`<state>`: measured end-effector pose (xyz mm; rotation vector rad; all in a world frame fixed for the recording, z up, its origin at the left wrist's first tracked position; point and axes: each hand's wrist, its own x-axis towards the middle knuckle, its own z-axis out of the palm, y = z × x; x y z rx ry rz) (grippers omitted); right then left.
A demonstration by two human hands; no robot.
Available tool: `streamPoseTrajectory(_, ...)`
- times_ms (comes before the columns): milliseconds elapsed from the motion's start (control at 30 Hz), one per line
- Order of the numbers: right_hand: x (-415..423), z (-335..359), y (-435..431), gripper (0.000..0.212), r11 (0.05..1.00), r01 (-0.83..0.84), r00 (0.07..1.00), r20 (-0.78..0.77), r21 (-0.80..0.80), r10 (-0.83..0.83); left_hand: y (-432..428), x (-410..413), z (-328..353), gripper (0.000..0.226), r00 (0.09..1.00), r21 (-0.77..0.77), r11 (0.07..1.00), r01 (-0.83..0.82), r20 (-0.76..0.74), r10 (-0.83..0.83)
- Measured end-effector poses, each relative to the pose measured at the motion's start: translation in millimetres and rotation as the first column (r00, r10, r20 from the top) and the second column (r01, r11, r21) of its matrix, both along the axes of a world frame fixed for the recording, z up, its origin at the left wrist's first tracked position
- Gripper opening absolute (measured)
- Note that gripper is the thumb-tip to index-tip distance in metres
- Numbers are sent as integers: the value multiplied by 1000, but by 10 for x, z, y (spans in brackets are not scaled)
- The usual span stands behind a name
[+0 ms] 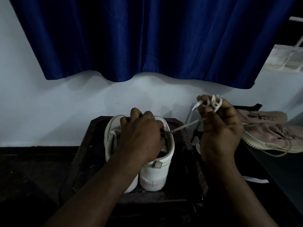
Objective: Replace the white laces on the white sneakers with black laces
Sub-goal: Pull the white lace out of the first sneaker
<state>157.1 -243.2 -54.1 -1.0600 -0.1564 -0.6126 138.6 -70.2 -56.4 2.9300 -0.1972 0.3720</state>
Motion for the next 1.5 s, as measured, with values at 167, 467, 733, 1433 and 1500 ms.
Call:
streamPoseTrajectory(167,-4,-39,-43,28,970,160,986,83,-182,-147,8,7,-15,25,1000,4,1000,2,1,-2)
streamPoseTrajectory(467,92,-356,54,8,770,-69,954,-267,-635,-134,-1,-23,-23,19,994,-87,996,6,105,3)
streamPoseTrajectory(733,36,-377,44,14,327,-87,933,-192,-941,-304,8,-24,-28,24,984,-108,994,-32,169,50)
streamPoseTrajectory(1433,-93,-272,159,9,362,31,992,-15,-931,-123,47,54,-104,16,979,-321,947,26,200,41)
streamPoseTrajectory(1500,-81,-286,173,12,300,83,986,34,-950,-166,74,74,-105,14,965,-526,848,57,246,88)
